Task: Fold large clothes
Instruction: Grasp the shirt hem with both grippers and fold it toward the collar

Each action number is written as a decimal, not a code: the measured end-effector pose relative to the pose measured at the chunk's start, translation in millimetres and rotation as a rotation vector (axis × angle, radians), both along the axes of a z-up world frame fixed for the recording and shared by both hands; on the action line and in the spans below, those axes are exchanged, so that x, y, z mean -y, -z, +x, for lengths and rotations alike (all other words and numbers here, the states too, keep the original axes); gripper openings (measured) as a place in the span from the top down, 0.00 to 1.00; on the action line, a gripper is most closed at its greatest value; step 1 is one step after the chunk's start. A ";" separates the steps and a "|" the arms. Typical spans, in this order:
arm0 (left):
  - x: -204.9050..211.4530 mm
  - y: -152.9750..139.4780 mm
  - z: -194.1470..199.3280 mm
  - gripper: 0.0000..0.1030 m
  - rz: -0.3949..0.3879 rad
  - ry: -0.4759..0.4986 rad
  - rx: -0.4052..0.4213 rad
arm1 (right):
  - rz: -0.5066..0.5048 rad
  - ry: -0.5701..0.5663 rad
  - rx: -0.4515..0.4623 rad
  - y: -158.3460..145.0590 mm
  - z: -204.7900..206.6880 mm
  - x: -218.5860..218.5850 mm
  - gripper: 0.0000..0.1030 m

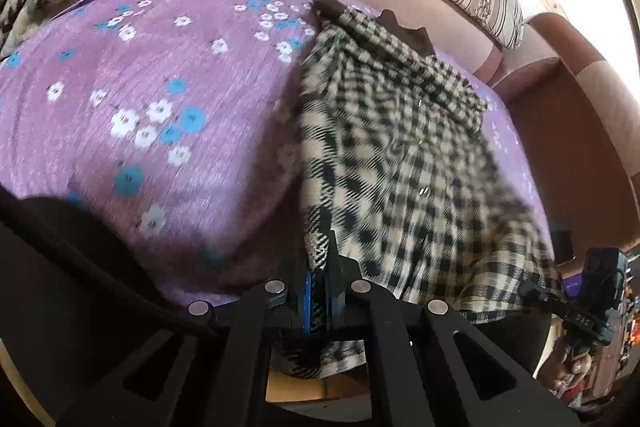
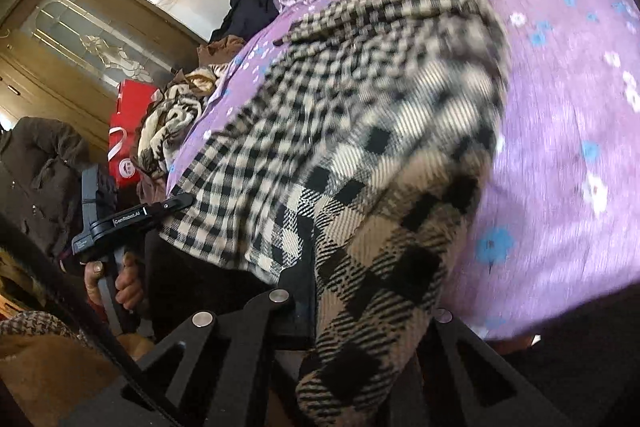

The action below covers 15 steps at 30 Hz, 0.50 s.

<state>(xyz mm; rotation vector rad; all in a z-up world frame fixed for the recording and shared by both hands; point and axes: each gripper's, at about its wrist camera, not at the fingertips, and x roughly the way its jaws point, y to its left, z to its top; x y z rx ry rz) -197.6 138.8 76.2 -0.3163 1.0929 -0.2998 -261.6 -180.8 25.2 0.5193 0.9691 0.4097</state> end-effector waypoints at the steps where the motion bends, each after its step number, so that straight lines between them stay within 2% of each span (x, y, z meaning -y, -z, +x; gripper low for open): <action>1: 0.6 -2.2 6.1 0.96 -0.011 0.009 0.001 | -0.014 0.000 0.018 -5.8 6.8 -0.8 0.95; 6: 15.5 -19.1 60.1 0.96 -0.023 0.043 0.032 | -0.131 0.013 0.112 -43.0 43.6 -0.3 0.95; 9: 30.8 -36.4 101.7 0.96 -0.003 0.064 0.084 | -0.195 0.041 0.165 -66.5 76.9 8.1 0.95; 12: 46.3 -46.9 157.4 0.96 0.006 0.059 0.096 | -0.237 0.100 0.197 -85.3 130.7 18.8 0.95; 15: 60.8 -49.8 210.2 0.96 0.061 0.037 0.108 | -0.293 0.176 0.205 -90.3 177.3 31.7 0.95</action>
